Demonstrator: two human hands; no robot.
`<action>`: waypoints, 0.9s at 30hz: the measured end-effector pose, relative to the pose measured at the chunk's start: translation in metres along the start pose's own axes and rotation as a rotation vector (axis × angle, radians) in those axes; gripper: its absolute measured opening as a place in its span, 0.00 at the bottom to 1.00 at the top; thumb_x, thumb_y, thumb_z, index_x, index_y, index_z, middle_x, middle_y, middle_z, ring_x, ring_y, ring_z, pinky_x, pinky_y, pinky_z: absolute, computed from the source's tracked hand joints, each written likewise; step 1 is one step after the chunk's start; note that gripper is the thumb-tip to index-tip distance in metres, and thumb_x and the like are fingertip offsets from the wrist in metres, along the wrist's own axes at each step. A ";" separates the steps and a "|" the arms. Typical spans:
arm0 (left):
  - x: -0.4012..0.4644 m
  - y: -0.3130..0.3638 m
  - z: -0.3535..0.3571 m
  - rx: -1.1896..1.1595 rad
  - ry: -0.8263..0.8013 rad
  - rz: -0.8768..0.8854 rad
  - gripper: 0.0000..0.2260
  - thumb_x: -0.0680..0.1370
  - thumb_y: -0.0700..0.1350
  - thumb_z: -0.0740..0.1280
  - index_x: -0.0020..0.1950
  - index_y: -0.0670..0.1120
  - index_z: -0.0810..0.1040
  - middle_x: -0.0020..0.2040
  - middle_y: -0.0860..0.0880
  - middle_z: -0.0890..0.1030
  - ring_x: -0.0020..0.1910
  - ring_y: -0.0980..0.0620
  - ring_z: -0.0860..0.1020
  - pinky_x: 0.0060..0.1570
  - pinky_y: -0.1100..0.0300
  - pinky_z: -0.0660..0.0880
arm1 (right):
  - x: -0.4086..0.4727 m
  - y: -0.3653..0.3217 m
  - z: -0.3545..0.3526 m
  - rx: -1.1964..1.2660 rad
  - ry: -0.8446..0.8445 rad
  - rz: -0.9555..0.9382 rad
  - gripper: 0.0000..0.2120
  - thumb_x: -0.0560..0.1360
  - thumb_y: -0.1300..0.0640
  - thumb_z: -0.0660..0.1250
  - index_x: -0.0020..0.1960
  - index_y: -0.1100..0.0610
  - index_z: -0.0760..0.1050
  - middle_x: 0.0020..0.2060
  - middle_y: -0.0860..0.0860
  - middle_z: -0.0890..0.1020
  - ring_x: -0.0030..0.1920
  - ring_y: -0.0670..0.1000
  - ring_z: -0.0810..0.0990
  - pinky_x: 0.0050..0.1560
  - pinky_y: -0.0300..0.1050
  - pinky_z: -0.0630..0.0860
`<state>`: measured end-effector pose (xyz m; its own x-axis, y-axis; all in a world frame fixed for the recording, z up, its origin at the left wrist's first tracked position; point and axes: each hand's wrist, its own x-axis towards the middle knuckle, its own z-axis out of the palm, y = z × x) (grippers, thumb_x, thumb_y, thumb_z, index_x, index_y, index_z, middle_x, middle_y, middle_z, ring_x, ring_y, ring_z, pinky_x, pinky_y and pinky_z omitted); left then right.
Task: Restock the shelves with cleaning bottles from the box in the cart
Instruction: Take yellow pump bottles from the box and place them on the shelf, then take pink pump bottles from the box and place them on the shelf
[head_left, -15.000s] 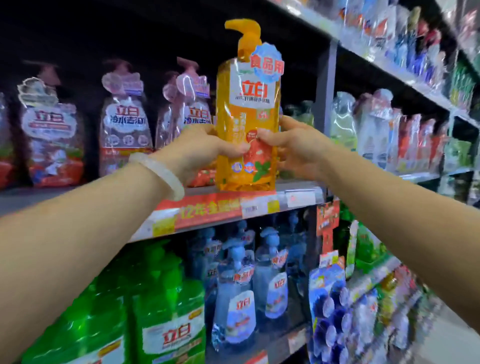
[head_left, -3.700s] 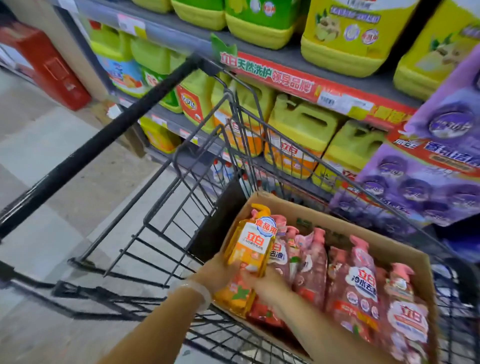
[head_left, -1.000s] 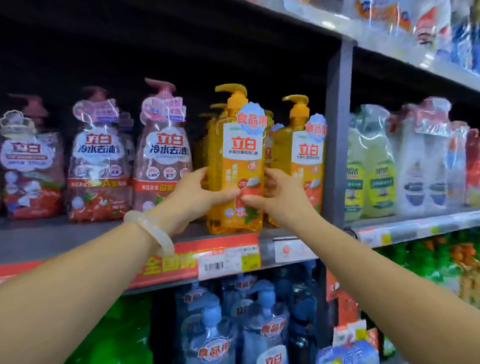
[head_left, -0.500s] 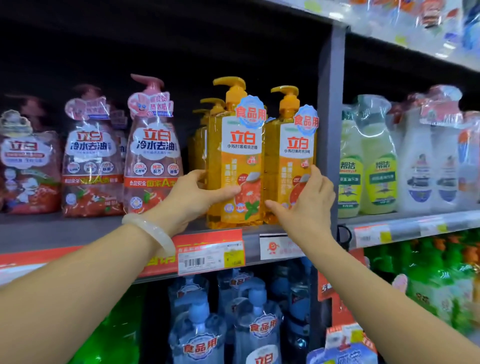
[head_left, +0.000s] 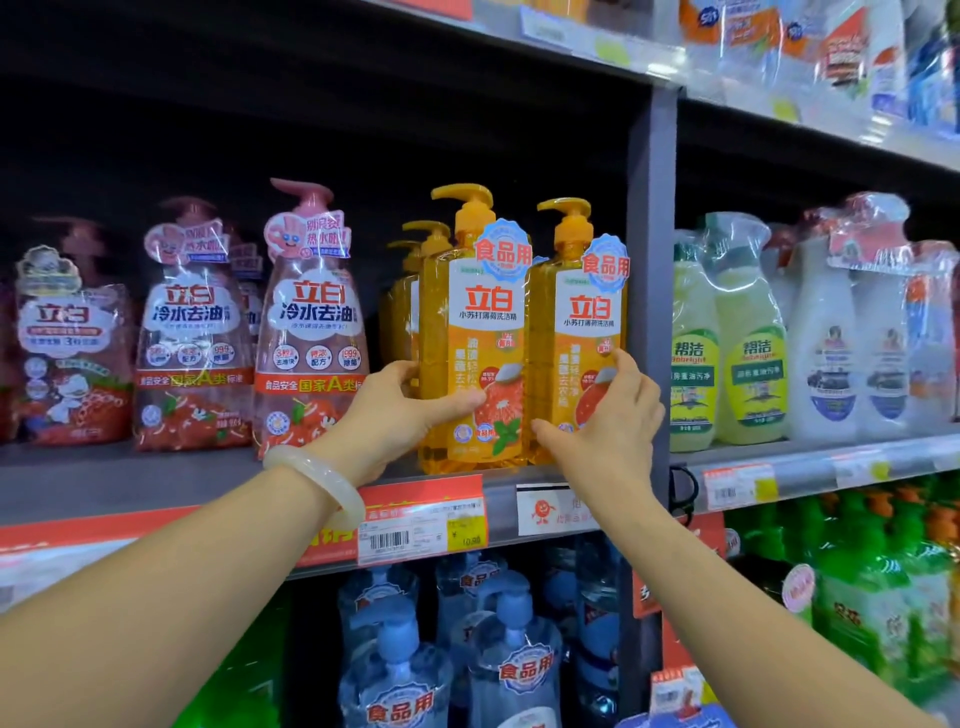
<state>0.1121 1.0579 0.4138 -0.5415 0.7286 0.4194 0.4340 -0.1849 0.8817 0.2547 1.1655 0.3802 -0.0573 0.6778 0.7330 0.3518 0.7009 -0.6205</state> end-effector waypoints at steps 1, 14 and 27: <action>0.000 0.000 0.000 0.003 0.002 0.002 0.35 0.67 0.50 0.75 0.71 0.46 0.65 0.62 0.47 0.77 0.56 0.49 0.77 0.51 0.54 0.78 | 0.000 0.000 0.000 0.002 -0.002 0.002 0.46 0.66 0.52 0.76 0.75 0.54 0.51 0.70 0.53 0.59 0.70 0.55 0.57 0.66 0.57 0.64; -0.012 0.004 -0.002 0.449 0.113 0.168 0.39 0.70 0.57 0.71 0.75 0.45 0.59 0.68 0.49 0.69 0.65 0.50 0.70 0.59 0.57 0.70 | -0.023 -0.009 -0.008 -0.154 -0.054 -0.168 0.40 0.71 0.51 0.72 0.75 0.57 0.55 0.73 0.56 0.58 0.73 0.57 0.55 0.71 0.53 0.58; -0.162 -0.029 -0.165 1.513 0.270 0.261 0.21 0.62 0.49 0.67 0.46 0.35 0.82 0.45 0.37 0.82 0.44 0.36 0.81 0.43 0.44 0.79 | -0.173 -0.155 0.061 -0.012 -0.647 -0.924 0.23 0.71 0.53 0.70 0.62 0.60 0.67 0.63 0.58 0.67 0.61 0.61 0.67 0.57 0.54 0.69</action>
<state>0.0683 0.8364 0.3555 -0.3750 0.6168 0.6920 0.7383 0.6501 -0.1794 0.1530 0.9531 0.3332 -0.7726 -0.1090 0.6255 -0.0671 0.9936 0.0904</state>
